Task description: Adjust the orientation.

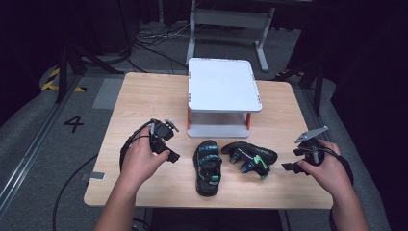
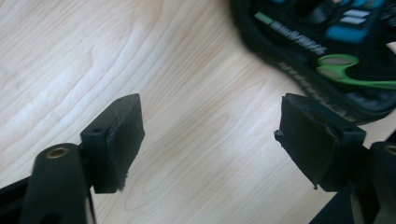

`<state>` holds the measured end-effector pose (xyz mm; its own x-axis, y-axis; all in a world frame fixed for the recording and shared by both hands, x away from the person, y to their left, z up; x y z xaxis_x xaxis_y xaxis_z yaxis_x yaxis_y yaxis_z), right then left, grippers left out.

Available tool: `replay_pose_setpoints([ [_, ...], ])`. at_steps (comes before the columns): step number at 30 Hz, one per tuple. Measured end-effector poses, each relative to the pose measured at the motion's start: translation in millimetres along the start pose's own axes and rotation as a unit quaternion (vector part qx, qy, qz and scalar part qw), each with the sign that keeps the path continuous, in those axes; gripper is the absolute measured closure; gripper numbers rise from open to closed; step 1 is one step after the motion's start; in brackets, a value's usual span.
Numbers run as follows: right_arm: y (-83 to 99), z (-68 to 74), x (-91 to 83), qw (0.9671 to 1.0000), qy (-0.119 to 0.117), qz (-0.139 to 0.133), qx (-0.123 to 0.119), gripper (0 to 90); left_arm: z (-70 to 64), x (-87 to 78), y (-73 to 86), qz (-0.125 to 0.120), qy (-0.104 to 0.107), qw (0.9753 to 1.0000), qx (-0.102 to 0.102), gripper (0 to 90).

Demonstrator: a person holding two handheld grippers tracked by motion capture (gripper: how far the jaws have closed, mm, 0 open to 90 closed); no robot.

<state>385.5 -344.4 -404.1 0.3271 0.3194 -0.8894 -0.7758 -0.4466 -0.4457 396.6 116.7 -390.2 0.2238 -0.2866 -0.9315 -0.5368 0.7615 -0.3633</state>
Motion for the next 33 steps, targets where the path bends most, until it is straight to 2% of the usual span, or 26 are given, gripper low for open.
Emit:
replay_pose_setpoints([
  [2, -4.2, 2.2, 0.1, 0.9999, -0.007, -0.008, -0.005, 21.1, 3.1, 0.8, 4.0, -0.001, -0.010, 0.9999, -0.005, 24.0],
  [5, -11.7, 6.7, 0.2, 0.9997, -0.007, -0.017, -0.014, 22.4, 3.7, 1.7, 10.1, -0.002, -0.001, 0.9999, -0.013, 25.0],
  [12, -37.0, 22.7, 7.5, 0.9975, -0.018, -0.036, -0.058, 32.3, -2.1, -1.3, 26.5, 0.002, -0.001, 0.9998, -0.022, 25.3],
  [15, -49.4, 33.3, 13.8, 0.9955, -0.034, -0.040, -0.079, 35.5, -1.8, -5.3, 37.6, 0.001, -0.010, 0.9993, -0.037, 25.0],
  [18, -60.3, 44.0, 21.9, 0.9928, -0.047, -0.039, -0.103, 40.2, -1.2, -9.2, 47.5, -0.006, -0.020, 0.9983, -0.055, 24.4],
  [23, -73.2, 54.1, 37.5, 0.9881, -0.065, -0.034, -0.135, 47.8, -1.7, -11.6, 57.6, -0.008, -0.020, 0.9976, -0.066, 24.5],
  [28, -78.6, 58.1, 52.2, 0.9836, -0.059, -0.022, -0.169, 52.5, -3.5, -11.6, 62.1, -0.008, -0.018, 0.9973, -0.071, 24.4],
  [30, -80.3, 59.2, 57.7, 0.9803, -0.052, -0.024, -0.189, 57.3, -4.0, -12.3, 63.2, -0.010, -0.017, 0.9972, -0.072, 24.4],
  [31, -79.3, 60.3, 59.6, 0.9821, -0.053, -0.014, -0.180, 61.7, -4.1, -12.9, 63.8, -0.010, -0.017, 0.9971, -0.073, 24.4],
  [32, -79.1, 61.0, 60.1, 0.9830, -0.058, -0.007, -0.174, 62.1, -3.7, -13.5, 64.4, -0.010, -0.018, 0.9972, -0.072, 24.3],
  [33, -79.6, 60.9, 60.0, 0.9818, -0.055, -0.008, -0.182, 63.0, -3.5, -13.7, 64.7, -0.012, -0.019, 0.9971, -0.073, 24.3],
])
Point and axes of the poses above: each handheld gripper's, and its own axes: x roughly forward along the jaws, y roughly out of its underside, z roughly to its left, the point moved 2 cm from there along x, roughly forward along the jaws, and after that the axes turned 13 degrees about x, right-handed, at the moved point
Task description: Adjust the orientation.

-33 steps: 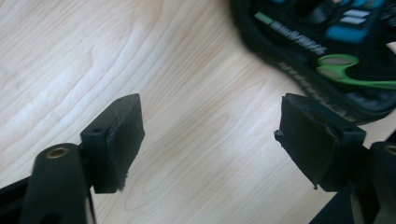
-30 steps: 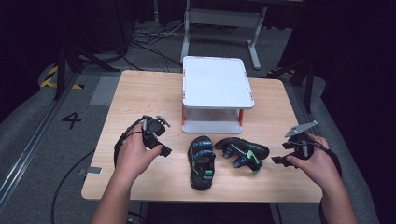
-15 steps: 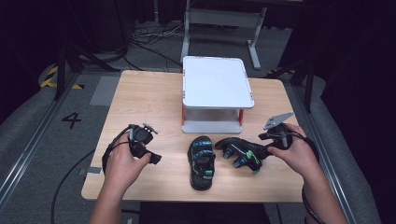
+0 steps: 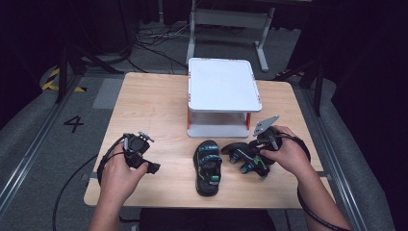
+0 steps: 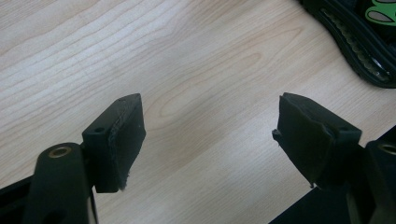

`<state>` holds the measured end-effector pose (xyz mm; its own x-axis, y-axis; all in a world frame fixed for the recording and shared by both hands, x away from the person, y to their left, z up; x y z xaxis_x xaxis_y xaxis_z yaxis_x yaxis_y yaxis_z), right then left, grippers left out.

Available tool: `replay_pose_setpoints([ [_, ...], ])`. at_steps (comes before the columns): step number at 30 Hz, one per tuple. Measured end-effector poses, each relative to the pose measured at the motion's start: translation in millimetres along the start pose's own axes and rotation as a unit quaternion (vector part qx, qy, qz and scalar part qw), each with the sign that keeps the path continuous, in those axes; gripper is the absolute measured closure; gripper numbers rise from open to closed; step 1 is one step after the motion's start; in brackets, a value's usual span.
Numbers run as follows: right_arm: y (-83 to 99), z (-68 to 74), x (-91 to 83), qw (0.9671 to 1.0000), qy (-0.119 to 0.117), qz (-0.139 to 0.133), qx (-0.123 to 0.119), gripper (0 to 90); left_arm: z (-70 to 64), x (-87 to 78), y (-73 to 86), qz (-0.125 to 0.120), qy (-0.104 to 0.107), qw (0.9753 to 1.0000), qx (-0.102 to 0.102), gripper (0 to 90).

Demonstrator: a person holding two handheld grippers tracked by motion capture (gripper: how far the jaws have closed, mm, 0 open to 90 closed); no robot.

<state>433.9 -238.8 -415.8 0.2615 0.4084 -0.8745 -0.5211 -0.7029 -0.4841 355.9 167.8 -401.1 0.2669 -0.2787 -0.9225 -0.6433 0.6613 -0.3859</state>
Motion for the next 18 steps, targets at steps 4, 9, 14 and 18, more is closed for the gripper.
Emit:
replay_pose_setpoints([
  [4, 0.0, 1.2, -0.3, 0.9999, 0.007, -0.001, -0.015, 64.9, 0.1, 1.0, -0.5, 0.000, 0.002, 1.0000, 0.000, 24.4],
  [9, 3.4, 6.6, -7.7, 0.9996, -0.014, 0.007, 0.023, 65.8, 0.2, 5.1, -4.7, 0.002, 0.009, 1.0000, 0.004, 24.5],
  [14, 13.1, 25.3, -29.0, 0.9946, -0.074, 0.026, 0.068, 65.6, -1.2, 10.7, -15.0, 0.004, 0.015, 0.9997, 0.017, 24.5],
  [18, 20.8, 26.6, -17.6, 0.9935, -0.076, 0.055, 0.065, 65.3, -4.4, 16.6, -24.0, 0.009, 0.024, 0.9992, 0.031, 24.6],
])
Point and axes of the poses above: each handheld gripper's, and its own axes: x roughly forward along the jaws, y roughly out of its underside, z roughly to its left, the point moved 2 cm from there along x, roughly forward along the jaws, and after that the axes turned 13 degrees about x, right-handed, at the moved point
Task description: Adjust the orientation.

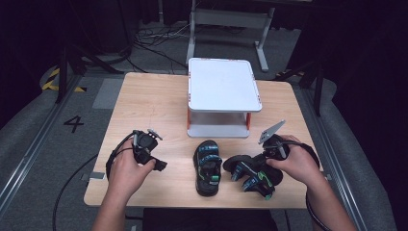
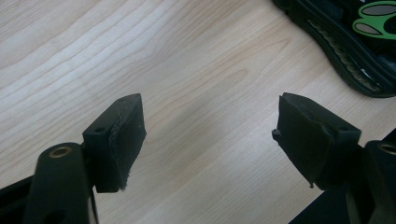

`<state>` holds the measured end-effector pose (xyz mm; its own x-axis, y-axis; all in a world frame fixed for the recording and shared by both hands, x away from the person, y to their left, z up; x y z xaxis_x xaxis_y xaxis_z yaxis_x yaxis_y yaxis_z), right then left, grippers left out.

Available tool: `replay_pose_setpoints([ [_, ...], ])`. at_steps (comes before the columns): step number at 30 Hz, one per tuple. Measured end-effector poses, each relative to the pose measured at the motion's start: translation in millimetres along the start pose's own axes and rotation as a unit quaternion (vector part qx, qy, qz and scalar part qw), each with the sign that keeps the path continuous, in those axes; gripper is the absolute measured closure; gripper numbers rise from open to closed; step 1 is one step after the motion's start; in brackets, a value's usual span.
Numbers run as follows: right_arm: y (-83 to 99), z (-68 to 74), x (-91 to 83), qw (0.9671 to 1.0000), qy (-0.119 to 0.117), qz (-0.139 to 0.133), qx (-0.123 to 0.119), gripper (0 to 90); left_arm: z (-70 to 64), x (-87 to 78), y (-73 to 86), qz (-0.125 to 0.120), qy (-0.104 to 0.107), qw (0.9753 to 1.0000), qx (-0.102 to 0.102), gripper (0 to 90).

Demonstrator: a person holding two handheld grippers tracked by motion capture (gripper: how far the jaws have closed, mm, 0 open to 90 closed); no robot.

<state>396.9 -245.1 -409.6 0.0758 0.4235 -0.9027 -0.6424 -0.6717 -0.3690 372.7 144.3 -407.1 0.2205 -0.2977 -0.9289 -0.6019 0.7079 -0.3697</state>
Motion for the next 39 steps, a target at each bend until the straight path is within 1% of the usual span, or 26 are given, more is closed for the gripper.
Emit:
replay_pose_setpoints([
  [1, -0.2, -2.0, 0.8, 1.0000, 0.007, -0.002, 0.005, 65.9, -0.6, 0.8, -1.9, 0.000, 0.001, 1.0000, 0.003, 24.6],
  [2, 0.1, -3.5, -0.5, 0.9997, 0.018, -0.013, 0.005, 65.6, -1.0, 1.4, -3.8, 0.000, 0.003, 1.0000, 0.006, 24.6],
  [3, 0.2, -5.3, -1.7, 0.9992, 0.035, -0.021, 0.002, 64.7, -1.0, 1.9, -4.7, -0.001, 0.003, 1.0000, 0.008, 24.5],
  [5, -0.8, -7.0, -2.2, 0.9979, 0.057, -0.030, 0.000, 62.2, -1.0, 3.2, -6.2, 0.000, 0.006, 1.0000, 0.008, 24.5],
  [6, -1.5, -7.6, -2.0, 0.9975, 0.063, -0.032, 0.001, 62.1, -0.7, 3.8, -6.7, 0.002, 0.005, 1.0000, 0.008, 24.4],
  [9, -2.8, -10.3, -1.6, 0.9969, 0.071, -0.035, -0.001, 59.0, -1.3, 5.0, -7.7, 0.002, 0.006, 0.9999, 0.010, 24.3],
  [11, -2.7, -13.6, -1.7, 0.9966, 0.073, -0.039, 0.006, 54.8, -2.2, 4.7, -7.1, 0.002, 0.006, 0.9999, 0.011, 24.3],
  [13, -3.7, -15.2, -1.1, 0.9959, 0.080, -0.041, 0.008, 55.0, -3.1, 3.8, -5.7, -0.001, 0.007, 0.9999, 0.009, 24.3],
  [15, -5.3, -16.8, -0.6, 0.9955, 0.085, -0.040, 0.014, 56.0, -3.4, 2.2, -3.7, -0.003, 0.008, 0.9999, 0.009, 24.3],
  [17, -7.8, -19.0, 1.8, 0.9941, 0.099, -0.042, 0.015, 59.5, -4.0, 0.9, -0.8, -0.003, 0.007, 0.9999, 0.008, 24.2],
  [19, -9.8, -24.5, 4.4, 0.9936, 0.102, -0.043, 0.025, 60.4, -4.1, 0.1, 1.7, -0.003, 0.007, 0.9999, 0.007, 24.2],
  [21, -10.9, -29.3, 7.2, 0.9926, 0.109, -0.047, 0.024, 61.2, -4.5, -0.7, 4.7, -0.003, 0.007, 1.0000, 0.003, 24.2],
  [22, -12.1, -32.1, 9.2, 0.9906, 0.124, -0.055, 0.020, 65.1, -4.6, -1.1, 5.6, -0.003, 0.006, 1.0000, 0.003, 24.2],
  [23, -12.7, -34.2, 10.5, 0.9849, 0.159, -0.069, 0.005, 63.6, -4.6, -1.6, 6.5, -0.004, 0.005, 1.0000, 0.002, 24.2],
  [24, -13.6, -38.5, 12.9, 0.9785, 0.197, -0.061, -0.009, 65.1, -4.9, -2.2, 7.5, -0.004, 0.006, 1.0000, 0.000, 24.2],
  [25, -13.3, -43.1, 17.2, 0.9778, 0.203, -0.052, -0.008, 67.5, -5.1, -2.6, 8.4, -0.004, 0.005, 1.0000, 0.000, 24.2],
  [26, -12.9, -48.0, 21.2, 0.9800, 0.193, -0.049, -0.002, 67.4, -5.6, -2.9, 9.3, -0.005, 0.006, 1.0000, -0.002, 24.2],
  [28, -12.8, -55.4, 23.4, 0.9811, 0.184, -0.059, 0.015, 64.3, -5.5, -3.3, 10.9, -0.004, 0.007, 1.0000, -0.003, 24.2],
  [29, -12.9, -56.5, 23.2, 0.9818, 0.179, -0.061, 0.022, 63.4, -5.3, -3.4, 11.7, -0.005, 0.006, 1.0000, -0.004, 24.2],
  [30, -13.2, -58.4, 22.4, 0.9817, 0.178, -0.063, 0.023, 61.5, -5.0, -3.3, 12.4, -0.003, 0.006, 1.0000, -0.005, 24.2],
  [33, -13.4, -61.1, 20.5, 0.9800, 0.183, -0.073, 0.028, 57.8, -4.6, -2.9, 12.6, -0.002, 0.006, 1.0000, -0.006, 24.2],
  [35, -12.5, -61.4, 14.8, 0.9785, 0.184, -0.087, 0.029, 56.3, -4.3, -2.7, 11.6, -0.002, 0.007, 1.0000, -0.005, 24.2],
  [36, -12.0, -61.3, 10.9, 0.9773, 0.187, -0.094, 0.028, 55.3, -4.0, -2.3, 10.9, -0.003, 0.008, 0.9999, -0.006, 24.2],
  [37, -11.0, -60.7, 4.4, 0.9753, 0.192, -0.104, 0.030, 55.0, -3.2, -2.2, 10.1, -0.002, 0.006, 1.0000, -0.004, 24.2],
  [39, -6.9, -58.2, -12.0, 0.9723, 0.193, -0.126, 0.038, 52.8, -1.3, -0.9, 7.8, 0.000, 0.008, 1.0000, -0.005, 24.2],
])
Point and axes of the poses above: each handheld gripper's, and its own axes: x roughly forward along the jaws, y roughly out of its underside, z roughly to its left, the point moved 2 cm from there along x, roughly forward along the jaws, and after that the axes turned 13 degrees about x, right-handed, at the moved point
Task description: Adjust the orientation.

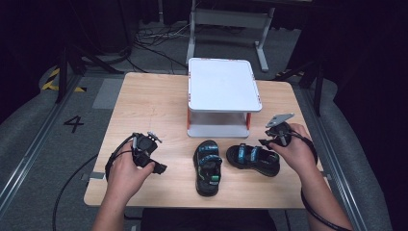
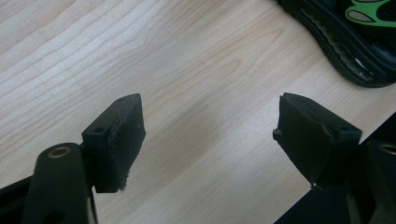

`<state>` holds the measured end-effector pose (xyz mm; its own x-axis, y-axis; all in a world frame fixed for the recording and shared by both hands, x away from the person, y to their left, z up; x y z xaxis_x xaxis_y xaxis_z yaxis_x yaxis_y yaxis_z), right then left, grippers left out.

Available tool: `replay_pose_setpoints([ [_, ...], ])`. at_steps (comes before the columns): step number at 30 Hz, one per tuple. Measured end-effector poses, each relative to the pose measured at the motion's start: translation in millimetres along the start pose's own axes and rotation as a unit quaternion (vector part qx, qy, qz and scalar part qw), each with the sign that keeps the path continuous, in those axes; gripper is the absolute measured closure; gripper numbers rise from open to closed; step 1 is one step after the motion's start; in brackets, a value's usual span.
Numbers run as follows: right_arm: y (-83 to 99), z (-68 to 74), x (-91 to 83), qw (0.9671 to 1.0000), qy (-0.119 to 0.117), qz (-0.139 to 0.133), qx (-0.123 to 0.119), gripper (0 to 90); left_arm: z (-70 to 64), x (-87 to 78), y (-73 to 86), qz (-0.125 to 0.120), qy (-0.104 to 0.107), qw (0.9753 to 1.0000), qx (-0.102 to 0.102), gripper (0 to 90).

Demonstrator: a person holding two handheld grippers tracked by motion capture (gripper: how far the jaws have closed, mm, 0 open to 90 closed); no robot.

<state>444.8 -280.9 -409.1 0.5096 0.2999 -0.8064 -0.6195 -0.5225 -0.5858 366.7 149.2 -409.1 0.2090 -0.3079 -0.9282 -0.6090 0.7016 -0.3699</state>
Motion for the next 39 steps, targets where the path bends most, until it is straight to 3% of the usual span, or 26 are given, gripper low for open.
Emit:
replay_pose_setpoints([
  [6, 8.6, 2.4, -44.8, 0.9989, -0.014, -0.023, 0.038, 51.5, 7.7, 5.1, -10.0, 0.021, -0.005, 0.9998, -0.004, 24.2],
  [9, 14.7, 10.6, -60.6, 0.9977, -0.032, -0.012, 0.059, 49.1, 11.9, 10.4, -15.7, 0.030, 0.000, 0.9995, -0.007, 24.1],
  [15, 29.4, 22.6, -46.8, 0.9958, -0.041, 0.054, 0.061, 52.0, 14.1, 15.0, -26.5, 0.039, -0.002, 0.9992, 0.000, 24.1],
  [16, 31.6, 22.6, -42.8, 0.9955, -0.035, 0.064, 0.062, 52.7, 14.9, 14.8, -27.4, 0.042, -0.003, 0.9991, 0.007, 24.1],
  [18, 34.2, 23.5, -40.0, 0.9947, -0.026, 0.077, 0.063, 56.8, 14.4, 15.6, -29.0, 0.038, 0.003, 0.9993, 0.002, 24.1],
  [25, 37.4, 23.5, -45.3, 0.9913, -0.026, 0.092, 0.090, 70.2, 14.2, 17.1, -31.1, 0.038, 0.003, 0.9993, 0.007, 23.9],
  [30, 36.0, 21.7, -46.4, 0.9914, -0.025, 0.095, 0.087, 83.8, 12.4, 15.8, -31.1, 0.030, 0.007, 0.9995, 0.011, 23.9],
  [39, 28.2, 38.4, -57.5, 0.9904, -0.057, 0.094, 0.084, 84.7, 10.1, 12.1, -27.3, 0.023, 0.007, 0.9997, 0.007, 24.0],
])
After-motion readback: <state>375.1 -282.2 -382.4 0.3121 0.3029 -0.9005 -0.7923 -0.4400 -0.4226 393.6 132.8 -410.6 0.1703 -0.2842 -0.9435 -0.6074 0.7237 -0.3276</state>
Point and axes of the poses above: each handheld gripper's, and its own axes: x roughly forward along the jaws, y roughly out of its underside, z roughly to its left, the point moved 2 cm from there along x, roughly forward along the jaws, and after that the axes turned 13 degrees about x, right-handed, at the moved point
